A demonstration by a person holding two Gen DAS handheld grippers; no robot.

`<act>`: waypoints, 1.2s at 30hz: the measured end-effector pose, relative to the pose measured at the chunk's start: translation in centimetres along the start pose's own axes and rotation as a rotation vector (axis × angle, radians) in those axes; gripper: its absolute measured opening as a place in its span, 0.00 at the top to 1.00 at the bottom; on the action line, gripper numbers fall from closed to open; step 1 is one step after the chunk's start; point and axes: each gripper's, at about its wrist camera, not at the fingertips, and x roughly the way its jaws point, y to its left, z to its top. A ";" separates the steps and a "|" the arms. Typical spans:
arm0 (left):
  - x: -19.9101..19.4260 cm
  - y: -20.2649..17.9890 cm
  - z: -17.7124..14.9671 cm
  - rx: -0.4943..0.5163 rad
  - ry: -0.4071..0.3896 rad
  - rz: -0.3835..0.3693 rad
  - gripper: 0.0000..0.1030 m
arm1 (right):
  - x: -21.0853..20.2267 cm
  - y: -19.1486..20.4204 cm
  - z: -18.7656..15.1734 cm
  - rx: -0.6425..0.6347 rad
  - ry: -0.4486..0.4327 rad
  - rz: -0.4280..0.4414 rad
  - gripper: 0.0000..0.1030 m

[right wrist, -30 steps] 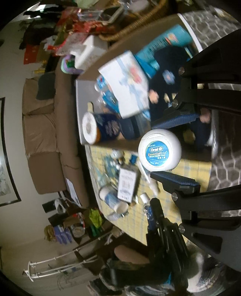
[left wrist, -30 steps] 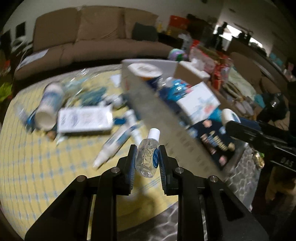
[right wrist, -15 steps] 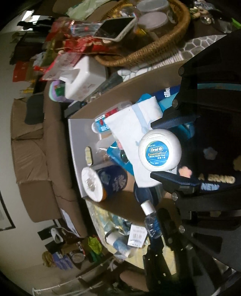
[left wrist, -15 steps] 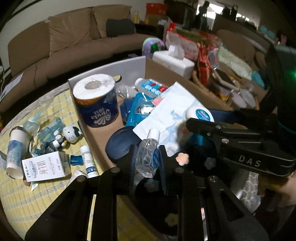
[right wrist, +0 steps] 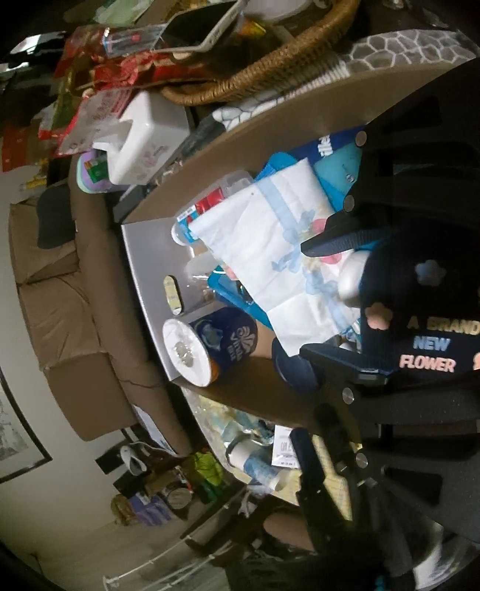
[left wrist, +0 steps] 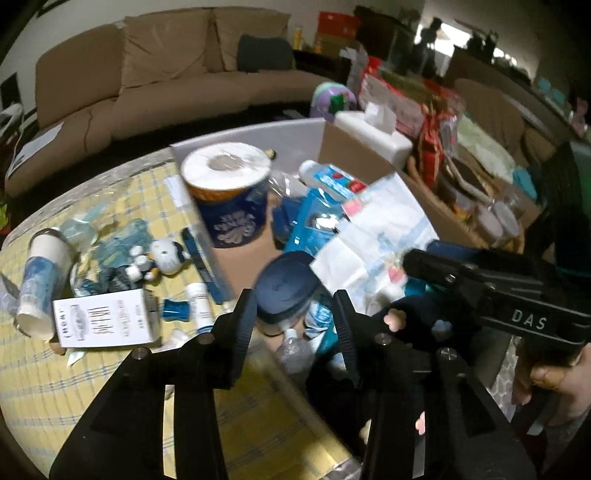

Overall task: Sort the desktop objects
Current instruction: 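Drop the bottle into the box with the left tool while the right tool releases the floss there, then withdraw both tools from the box back over the table, then grasp the white spray bottle with the right tool and lift it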

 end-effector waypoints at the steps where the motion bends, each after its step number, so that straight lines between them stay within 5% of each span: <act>1: -0.7 0.6 0.0 -0.012 -0.009 0.003 0.60 | -0.3 0.1 -0.1 -0.003 -0.003 -0.005 0.51; 5: -3.3 2.9 -1.0 -0.043 -0.033 0.012 0.47 | -1.7 1.4 -0.5 -0.021 -0.010 -0.012 0.50; 13: -8.5 8.8 -5.9 -0.091 -0.058 0.080 0.27 | -4.6 6.5 -2.2 -0.067 -0.042 0.037 0.28; 24: -12.1 17.6 -14.9 -0.200 -0.034 0.140 0.26 | -4.3 16.9 -5.8 -0.181 -0.030 0.138 0.27; 31: -12.7 22.4 -17.7 -0.273 -0.031 0.149 0.26 | 0.9 21.7 -8.4 -0.198 0.046 0.162 0.26; 36: -12.6 24.8 -18.3 -0.275 -0.038 0.147 0.26 | 6.6 22.4 -9.3 -0.095 0.076 0.122 0.26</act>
